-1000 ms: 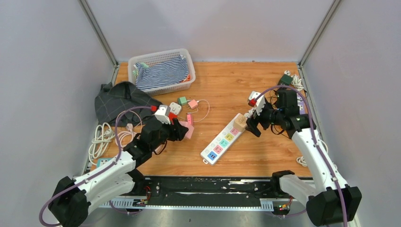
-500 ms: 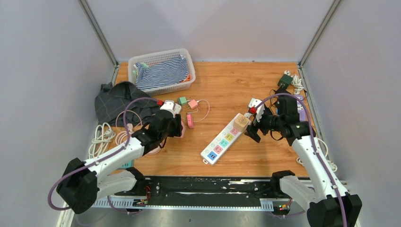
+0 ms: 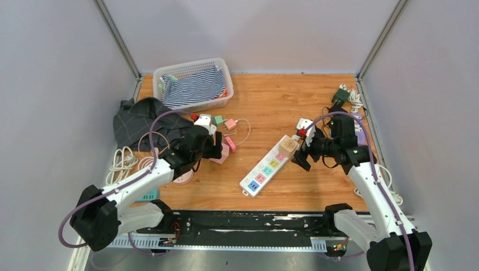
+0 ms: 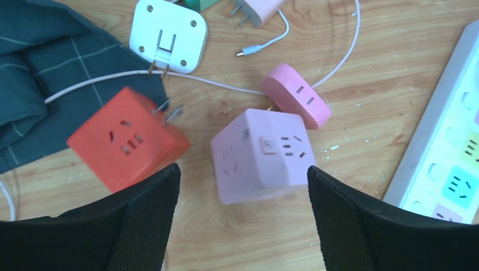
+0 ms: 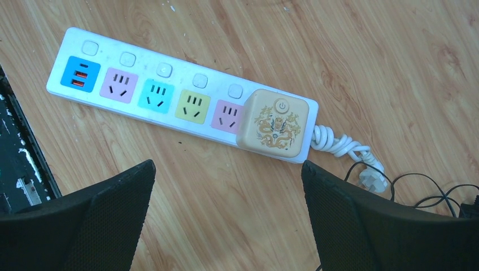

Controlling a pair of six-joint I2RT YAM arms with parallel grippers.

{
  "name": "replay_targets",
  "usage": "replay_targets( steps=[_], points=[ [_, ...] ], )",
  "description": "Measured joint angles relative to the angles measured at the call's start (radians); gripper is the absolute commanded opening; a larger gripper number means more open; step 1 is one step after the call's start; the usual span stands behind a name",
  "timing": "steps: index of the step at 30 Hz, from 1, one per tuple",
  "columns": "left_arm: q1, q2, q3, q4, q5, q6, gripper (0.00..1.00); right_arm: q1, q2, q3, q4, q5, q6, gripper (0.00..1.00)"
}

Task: Pull the plug off the socket
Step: Place the plug at the center of the board.

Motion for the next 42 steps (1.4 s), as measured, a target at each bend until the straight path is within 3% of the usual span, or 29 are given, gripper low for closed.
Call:
replay_targets(
  steps=[8, 19, 24, 28, 35, 42],
  points=[
    [0.001, -0.175, -0.004, -0.017, 0.021, 0.016, 1.0, 0.0, -0.01, -0.006, 0.0, -0.023, -0.006, 1.0],
    [0.001, -0.283, -0.106, 0.1, 0.222, -0.026, 1.0, 0.0, -0.032, -0.05, 0.01, -0.066, -0.025, 1.0],
    [-0.008, -0.23, -0.098, 0.191, 0.404, -0.007, 1.0, 0.0, -0.031, -0.056, 0.027, -0.067, -0.02, 1.0],
    [-0.104, -0.15, -0.059, 0.246, 0.458, 0.06, 1.0, 0.0, -0.013, -0.054, 0.036, -0.067, 0.01, 1.0],
    [-0.296, -0.064, 0.004, 0.342, 0.376, 0.242, 1.0, 0.0, 0.068, -0.003, 0.038, -0.054, 0.084, 1.0],
    [-0.397, 0.113, -0.052, 0.651, 0.265, 0.436, 1.0, 0.033, 0.192, 0.068, 0.035, 0.056, 0.092, 1.0]
  ],
)
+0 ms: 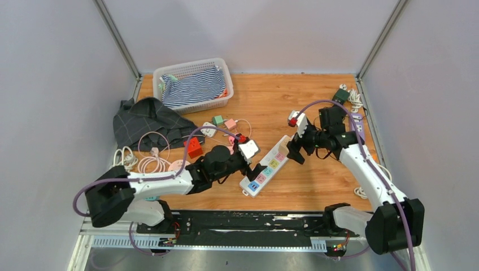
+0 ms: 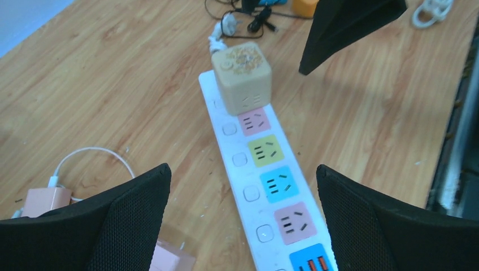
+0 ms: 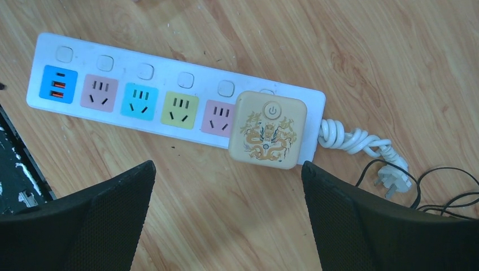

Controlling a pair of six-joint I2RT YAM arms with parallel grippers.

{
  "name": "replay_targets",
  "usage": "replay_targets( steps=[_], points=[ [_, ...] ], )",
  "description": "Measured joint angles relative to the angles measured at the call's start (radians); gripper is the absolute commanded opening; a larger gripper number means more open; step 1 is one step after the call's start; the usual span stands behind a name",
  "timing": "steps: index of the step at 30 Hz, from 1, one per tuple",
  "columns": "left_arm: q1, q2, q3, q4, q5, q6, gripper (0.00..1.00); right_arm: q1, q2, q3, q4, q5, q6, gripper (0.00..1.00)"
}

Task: Pull the plug off the socket
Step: Place the plug at the center of the board, then remove the plug from the socket.

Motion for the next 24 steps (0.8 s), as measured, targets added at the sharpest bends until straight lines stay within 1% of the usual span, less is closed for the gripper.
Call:
replay_targets(
  steps=[5, 11, 16, 21, 24],
  points=[
    [-0.01, 0.153, -0.035, 0.127, -0.053, 0.051, 1.0, 0.054, 0.078, 0.042, -0.004, 0.093, -0.003, 1.0],
    [-0.01, 0.232, -0.034, 0.188, -0.068, 0.038, 1.0, 0.077, 0.209, 0.122, 0.006, 0.167, 0.048, 1.0],
    [-0.01, 0.288, -0.025, 0.2, -0.067, 0.008, 1.0, 0.13, 0.32, 0.161, 0.014, 0.232, 0.097, 0.99],
    [-0.01, 0.38, 0.017, 0.21, -0.068, -0.024, 1.0, 0.143, 0.366, 0.16, 0.019, 0.296, 0.119, 0.87],
    [-0.01, 0.417, 0.032, 0.212, -0.088, -0.041, 1.0, 0.147, 0.4, 0.16, 0.023, 0.315, 0.127, 0.76]
  ],
)
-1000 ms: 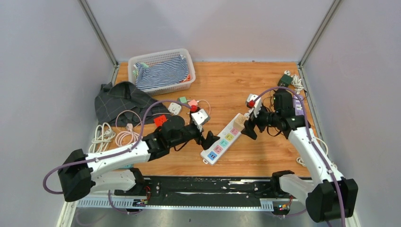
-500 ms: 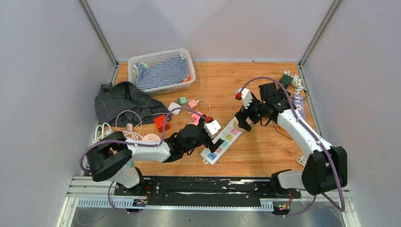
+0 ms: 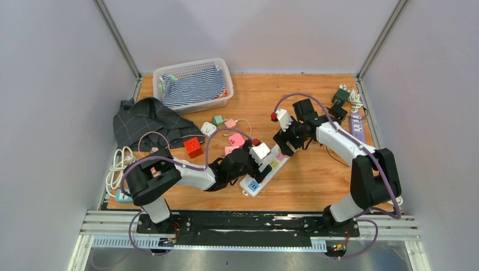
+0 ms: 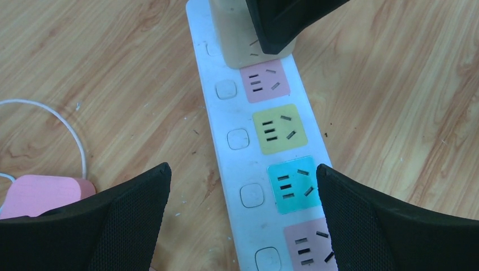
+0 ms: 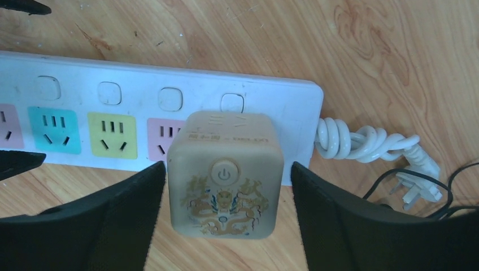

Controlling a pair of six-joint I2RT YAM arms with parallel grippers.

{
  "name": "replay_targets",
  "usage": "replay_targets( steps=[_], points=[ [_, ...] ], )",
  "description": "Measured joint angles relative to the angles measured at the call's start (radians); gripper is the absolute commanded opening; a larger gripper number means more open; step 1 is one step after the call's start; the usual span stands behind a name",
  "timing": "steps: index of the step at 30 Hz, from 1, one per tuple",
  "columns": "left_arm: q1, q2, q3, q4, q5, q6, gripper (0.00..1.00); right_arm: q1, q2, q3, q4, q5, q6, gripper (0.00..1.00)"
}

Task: Pull the plug off the socket
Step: Remove the plug from the socket.

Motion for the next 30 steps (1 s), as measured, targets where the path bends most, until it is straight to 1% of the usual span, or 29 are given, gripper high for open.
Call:
replay_targets(
  steps=[4, 7, 14, 16, 18, 19, 22, 25, 28, 30],
  points=[
    [0.0, 0.025, 0.007, 0.001, -0.018, -0.013, 1.0, 0.024, 0.029, 0.0, 0.002, 0.016, 0.0, 0.56],
    [-0.003, 0.044, 0.021, 0.002, -0.018, -0.018, 1.0, 0.029, 0.033, 0.0, 0.011, 0.034, 0.008, 0.43],
    [-0.008, 0.085, 0.051, 0.003, 0.029, -0.032, 1.0, 0.03, 0.033, -0.003, 0.016, 0.037, 0.011, 0.21],
    [-0.01, 0.102, 0.062, 0.005, 0.047, -0.04, 1.0, 0.03, 0.033, -0.004, 0.019, 0.036, 0.016, 0.13],
    [-0.011, 0.119, 0.073, 0.005, 0.056, -0.047, 1.0, 0.03, 0.033, -0.005, 0.02, 0.036, 0.019, 0.03],
    [-0.011, 0.126, 0.078, 0.005, 0.06, -0.05, 1.0, 0.03, 0.033, -0.005, 0.021, 0.036, 0.019, 0.01],
    [-0.011, 0.153, 0.101, -0.004, 0.063, -0.062, 0.99, 0.03, 0.032, -0.006, 0.023, 0.036, 0.021, 0.0],
    [-0.011, 0.17, 0.119, -0.011, 0.058, -0.066, 0.92, 0.03, 0.028, -0.011, 0.028, 0.036, 0.021, 0.0],
    [-0.011, 0.195, 0.148, -0.035, 0.046, -0.072, 0.9, 0.03, 0.026, -0.014, 0.033, 0.038, 0.023, 0.0],
    [-0.011, 0.208, 0.175, -0.061, 0.032, -0.08, 0.87, 0.03, 0.023, -0.019, 0.04, 0.042, 0.027, 0.0]
  ],
)
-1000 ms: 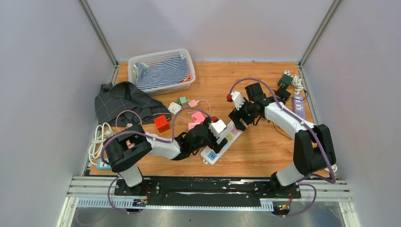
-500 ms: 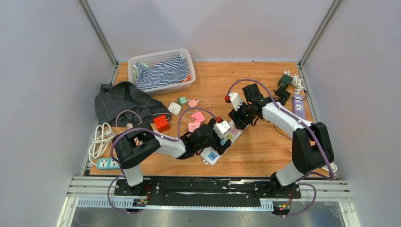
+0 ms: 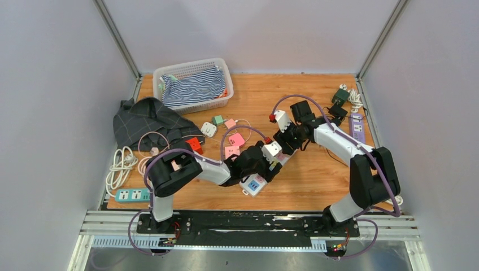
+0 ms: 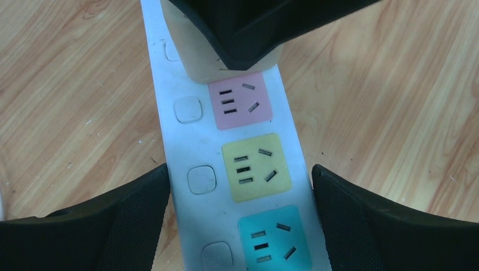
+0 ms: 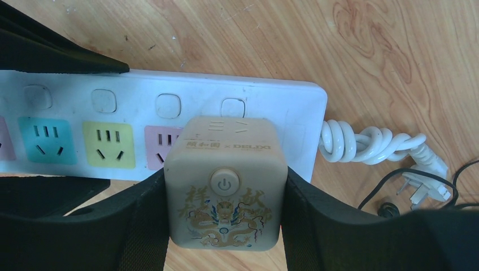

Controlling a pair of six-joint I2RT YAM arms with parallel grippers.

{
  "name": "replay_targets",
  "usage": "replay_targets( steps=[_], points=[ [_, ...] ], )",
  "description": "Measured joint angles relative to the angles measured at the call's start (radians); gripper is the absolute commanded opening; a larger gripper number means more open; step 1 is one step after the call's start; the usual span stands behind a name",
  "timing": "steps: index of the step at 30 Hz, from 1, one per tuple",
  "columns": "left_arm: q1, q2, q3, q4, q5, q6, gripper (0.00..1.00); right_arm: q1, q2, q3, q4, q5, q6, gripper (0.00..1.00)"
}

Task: Pull the plug off the socket
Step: Remove the plug from the socket.

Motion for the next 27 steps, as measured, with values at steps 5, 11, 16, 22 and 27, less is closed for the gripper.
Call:
replay_targets(
  steps=[5, 11, 16, 22, 27],
  points=[
    [-0.001, 0.016, 0.034, -0.032, -0.03, -0.016, 0.76, 0.0, -0.01, -0.012, 0.018, 0.018, 0.025, 0.0],
    [-0.001, 0.026, 0.06, -0.06, -0.046, -0.019, 0.87, 0.0, -0.017, -0.023, 0.034, 0.036, 0.05, 0.0],
    [-0.001, 0.051, 0.069, -0.062, -0.044, 0.0, 0.89, -0.005, -0.026, -0.034, 0.051, 0.051, 0.071, 0.0],
    [-0.001, 0.06, 0.073, -0.063, -0.061, -0.005, 0.43, -0.009, -0.029, -0.039, 0.058, 0.047, 0.083, 0.0],
    [-0.001, 0.06, 0.075, -0.067, -0.072, -0.008, 0.15, -0.013, -0.029, -0.039, 0.061, 0.022, 0.089, 0.0]
  ],
)
